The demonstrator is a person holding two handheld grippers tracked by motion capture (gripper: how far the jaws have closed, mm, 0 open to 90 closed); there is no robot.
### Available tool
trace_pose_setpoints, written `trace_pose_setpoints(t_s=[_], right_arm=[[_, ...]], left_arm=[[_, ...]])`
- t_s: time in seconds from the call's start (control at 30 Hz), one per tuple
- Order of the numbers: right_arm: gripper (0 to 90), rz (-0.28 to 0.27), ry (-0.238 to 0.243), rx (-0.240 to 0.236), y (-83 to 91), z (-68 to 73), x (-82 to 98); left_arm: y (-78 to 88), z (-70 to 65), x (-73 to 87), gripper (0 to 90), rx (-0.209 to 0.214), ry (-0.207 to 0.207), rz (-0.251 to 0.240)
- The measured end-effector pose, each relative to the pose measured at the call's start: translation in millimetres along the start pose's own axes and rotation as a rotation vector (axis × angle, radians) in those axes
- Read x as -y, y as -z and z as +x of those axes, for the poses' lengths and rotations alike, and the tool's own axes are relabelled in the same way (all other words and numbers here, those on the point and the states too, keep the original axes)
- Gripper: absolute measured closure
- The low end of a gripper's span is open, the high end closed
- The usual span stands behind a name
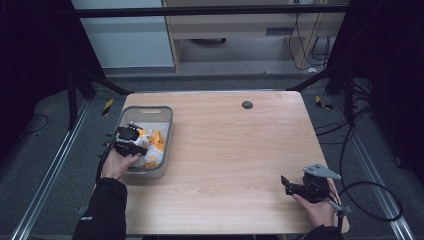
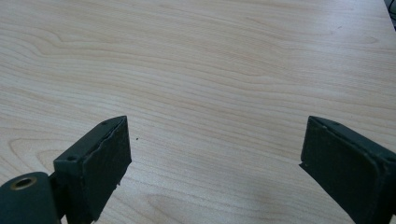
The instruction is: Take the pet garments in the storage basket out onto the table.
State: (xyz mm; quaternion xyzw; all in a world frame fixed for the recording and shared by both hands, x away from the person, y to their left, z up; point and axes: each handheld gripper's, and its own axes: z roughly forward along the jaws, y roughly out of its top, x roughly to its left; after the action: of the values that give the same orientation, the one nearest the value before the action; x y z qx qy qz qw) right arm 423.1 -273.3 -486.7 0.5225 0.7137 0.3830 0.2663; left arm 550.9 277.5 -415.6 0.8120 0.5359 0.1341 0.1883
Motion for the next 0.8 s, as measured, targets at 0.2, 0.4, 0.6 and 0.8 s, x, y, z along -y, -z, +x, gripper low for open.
trace_pose_setpoints(t_s=[0.2,0.4,0.6,0.8], right_arm=[[8.3,0.002,0.001,0.002,-0.2,-0.1,0.0],[8.3,0.001,0.001,0.003,-0.1,-0.1,0.0],[8.3,0.001,0.002,0.003,-0.3,0.2,0.0],[8.2,0.002,0.003,0.003,-0.1,0.2,0.0]], left_arm=[[10.5,0.9,-1.2,72.7,0.009,0.006,-0.020],[27.7,4.3,-3.3,72.9,0.016,0.009,-0.045],[42.5,5.1,-6.0,73.0,0.014,0.008,-0.076],[58.9,3.6,-10.0,73.1,0.011,-0.007,-0.096]])
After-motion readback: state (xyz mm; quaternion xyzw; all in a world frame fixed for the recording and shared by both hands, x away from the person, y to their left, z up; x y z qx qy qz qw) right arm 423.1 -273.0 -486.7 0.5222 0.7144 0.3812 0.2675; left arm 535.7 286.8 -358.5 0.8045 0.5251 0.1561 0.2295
